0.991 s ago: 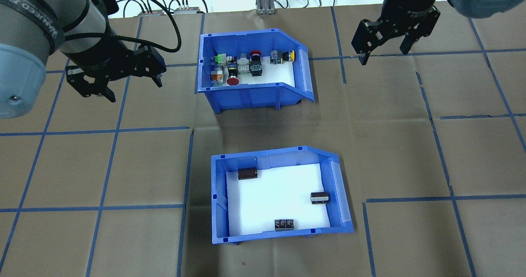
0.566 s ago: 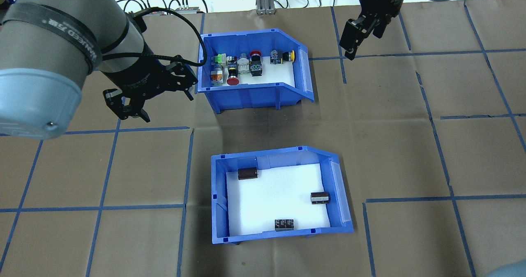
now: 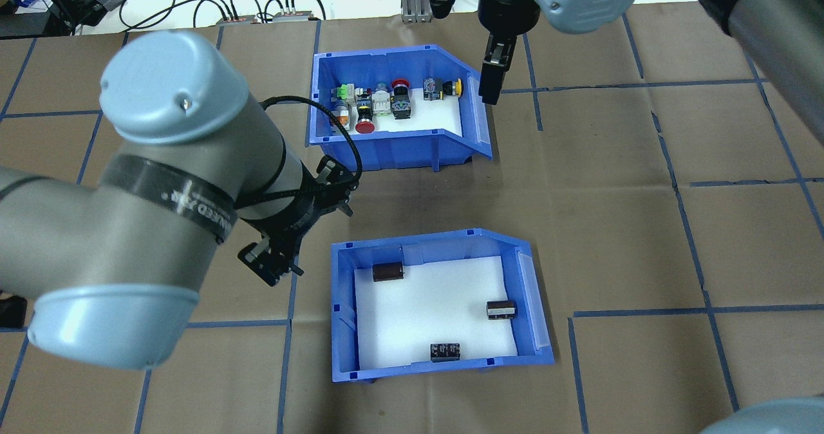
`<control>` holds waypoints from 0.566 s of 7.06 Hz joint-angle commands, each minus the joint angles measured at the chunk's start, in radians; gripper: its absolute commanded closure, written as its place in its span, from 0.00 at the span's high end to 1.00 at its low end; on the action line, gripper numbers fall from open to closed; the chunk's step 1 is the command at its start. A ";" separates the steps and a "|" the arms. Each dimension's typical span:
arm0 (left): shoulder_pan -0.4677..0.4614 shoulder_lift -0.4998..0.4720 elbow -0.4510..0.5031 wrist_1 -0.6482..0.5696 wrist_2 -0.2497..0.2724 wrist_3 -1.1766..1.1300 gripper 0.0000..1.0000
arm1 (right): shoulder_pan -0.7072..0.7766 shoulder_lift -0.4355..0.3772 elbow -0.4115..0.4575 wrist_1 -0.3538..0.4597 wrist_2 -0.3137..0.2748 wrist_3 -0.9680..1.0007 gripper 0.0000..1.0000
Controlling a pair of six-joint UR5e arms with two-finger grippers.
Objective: Place battery box in front
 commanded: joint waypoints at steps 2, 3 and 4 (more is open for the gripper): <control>-0.193 0.034 -0.143 0.148 0.012 -0.550 0.99 | 0.108 0.078 -0.033 -0.092 0.006 -0.018 1.00; -0.204 0.030 -0.148 0.145 -0.001 -0.682 0.99 | 0.153 0.115 -0.053 -0.110 0.007 -0.016 1.00; -0.226 0.030 -0.177 0.154 0.001 -0.776 0.99 | 0.202 0.159 -0.078 -0.110 0.007 -0.001 1.00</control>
